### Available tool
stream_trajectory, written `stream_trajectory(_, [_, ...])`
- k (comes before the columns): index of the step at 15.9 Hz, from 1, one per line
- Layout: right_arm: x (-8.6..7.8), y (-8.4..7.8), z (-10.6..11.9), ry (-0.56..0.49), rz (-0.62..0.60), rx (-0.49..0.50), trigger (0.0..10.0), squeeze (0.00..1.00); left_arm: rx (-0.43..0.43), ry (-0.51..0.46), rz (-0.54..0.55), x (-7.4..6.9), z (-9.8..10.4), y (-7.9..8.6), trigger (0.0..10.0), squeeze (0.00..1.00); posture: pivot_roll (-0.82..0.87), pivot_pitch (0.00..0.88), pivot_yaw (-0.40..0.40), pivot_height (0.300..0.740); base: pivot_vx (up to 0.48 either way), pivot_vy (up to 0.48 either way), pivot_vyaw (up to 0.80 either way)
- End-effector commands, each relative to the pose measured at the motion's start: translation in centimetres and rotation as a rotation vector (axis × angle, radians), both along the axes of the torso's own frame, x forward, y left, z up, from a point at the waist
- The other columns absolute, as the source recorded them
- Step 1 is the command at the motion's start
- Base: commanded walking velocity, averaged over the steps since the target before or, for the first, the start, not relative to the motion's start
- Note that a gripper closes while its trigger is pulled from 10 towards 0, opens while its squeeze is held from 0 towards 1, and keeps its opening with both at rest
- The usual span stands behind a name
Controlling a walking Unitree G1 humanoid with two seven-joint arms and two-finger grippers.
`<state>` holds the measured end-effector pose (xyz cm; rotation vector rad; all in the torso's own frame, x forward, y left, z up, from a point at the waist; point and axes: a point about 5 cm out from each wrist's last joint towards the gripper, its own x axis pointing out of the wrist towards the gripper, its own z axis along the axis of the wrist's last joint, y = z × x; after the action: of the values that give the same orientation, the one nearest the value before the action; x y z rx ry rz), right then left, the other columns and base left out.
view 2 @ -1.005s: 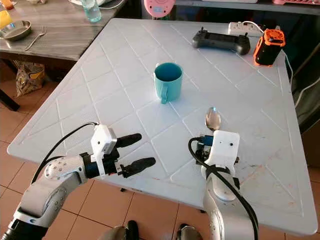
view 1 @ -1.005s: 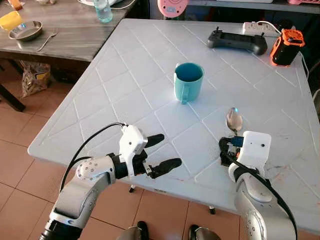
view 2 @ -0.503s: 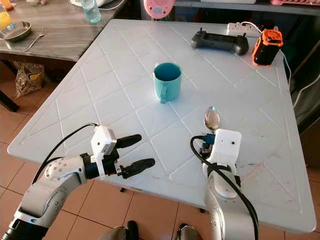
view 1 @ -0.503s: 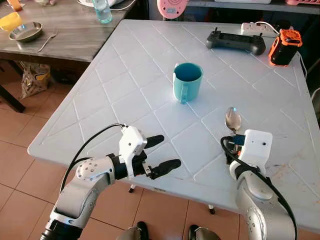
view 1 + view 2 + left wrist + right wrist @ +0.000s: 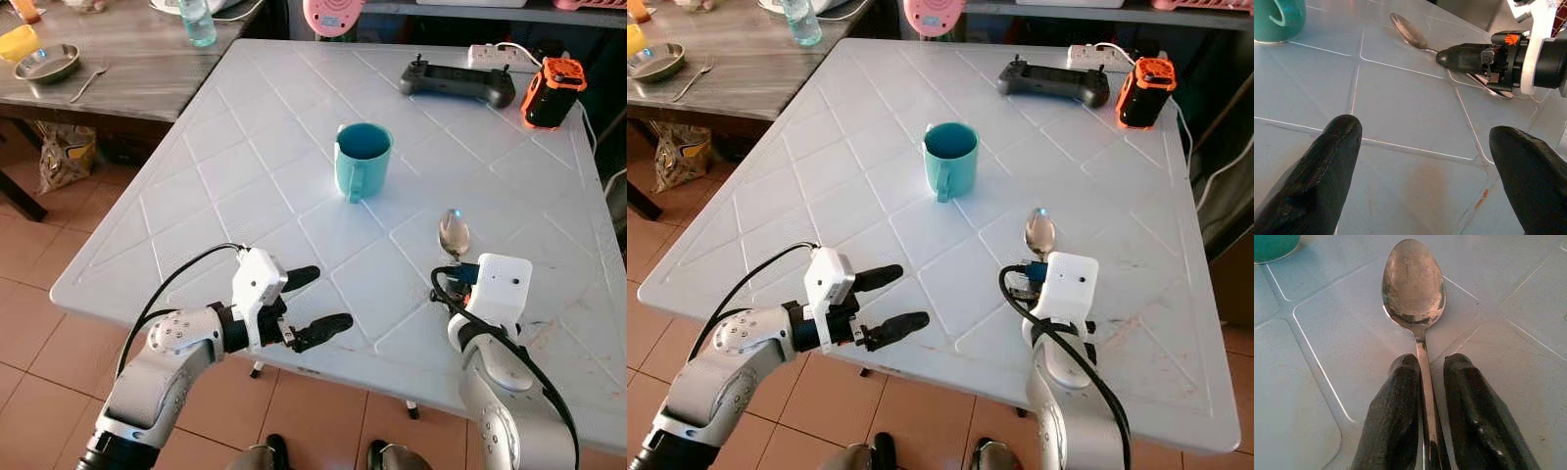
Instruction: Setting the table
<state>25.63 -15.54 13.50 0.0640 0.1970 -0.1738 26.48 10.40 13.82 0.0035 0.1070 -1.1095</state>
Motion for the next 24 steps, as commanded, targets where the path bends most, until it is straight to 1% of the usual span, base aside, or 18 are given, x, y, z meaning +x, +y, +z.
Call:
stream_trajectory(1, [-0.5,1.3,-1.6,0.087,0.066,0.054,0.0,0.00,0.013,0.001,-0.010,-0.3,0.0,0.1,10.0,0.00,0.03,0.220,0.081,0.740,0.000,0.000,0.00])
stream_trajectory(9, [-0.8,1.0,-2.1,0.105,0.051,0.078,0.0,0.00,0.017,0.005,-0.006,-0.3,-0.2,0.0,10.0,0.00,0.03,0.215,0.076,0.740,0.000,0.000,0.00])
stream_trajectory(11, [-0.8,0.8,-2.1,0.106,0.047,0.080,0.0,0.00,0.018,-0.010,0.006,0.0,-0.3,-0.2,10.0,0.00,0.03,0.208,0.069,0.740,0.000,0.000,0.00])
stream_trajectory(12, [-0.9,0.5,-1.9,0.089,0.035,0.071,0.0,0.00,0.007,-0.022,0.022,0.2,-0.2,-0.3,10.0,0.00,0.03,0.201,0.064,0.740,0.000,0.000,0.00])
stream_trajectory(13, [-0.9,0.0,-1.1,0.029,0.018,0.047,0.0,0.00,-0.009,-0.044,0.045,0.7,0.2,-0.4,10.0,0.00,0.03,0.192,0.059,0.740,0.000,0.000,0.00])
stream_trajectory(14, [-0.9,-0.1,0.1,-0.066,0.052,0.028,0.0,0.00,-0.018,-0.065,0.074,1.3,0.5,-0.5,10.0,0.00,0.03,0.182,0.055,0.740,0.000,0.000,0.00])
stream_trajectory(15, [-0.9,0.0,0.7,-0.105,0.067,-0.006,0.0,0.00,-0.026,-0.077,0.098,1.7,0.7,-0.5,10.0,0.00,0.03,0.178,0.054,0.740,0.000,0.000,0.00])
stream_trajectory(16, [-1.1,-0.2,1.6,-0.153,0.061,-0.029,0.0,0.00,-0.040,-0.105,0.141,2.5,1.2,-0.4,10.0,0.00,0.02,0.173,0.053,0.740,0.000,0.000,0.00])
stream_trajectory(18, [-1.2,-0.5,2.0,-0.185,0.049,-0.045,0.0,0.00,-0.052,-0.123,0.169,3.1,1.4,-0.4,10.0,0.00,0.02,0.160,0.046,0.740,0.000,0.000,0.00])
stream_trajectory(19, [-1.4,-1.1,2.7,-0.238,0.011,-0.063,0.0,0.00,-0.070,-0.142,0.206,3.7,1.8,-0.4,10.0,0.00,0.02,0.153,0.041,0.740,0.000,0.000,0.00])
stream_trajectory(21, [-1.8,-1.6,4.1,-0.327,-0.023,-0.104,0.0,0.00,-0.093,-0.164,0.285,4.5,2.2,-0.1,10.0,0.00,0.01,0.142,0.038,0.740,0.000,0.000,0.00])
stream_trajectory(24, [-2.7,-1.9,5.1,-0.381,-0.036,-0.182,0.0,0.00,-0.111,-0.186,0.412,5.4,2.6,0.6,10.0,0.00,0.02,0.139,0.032,0.740,0.000,0.000,0.00])
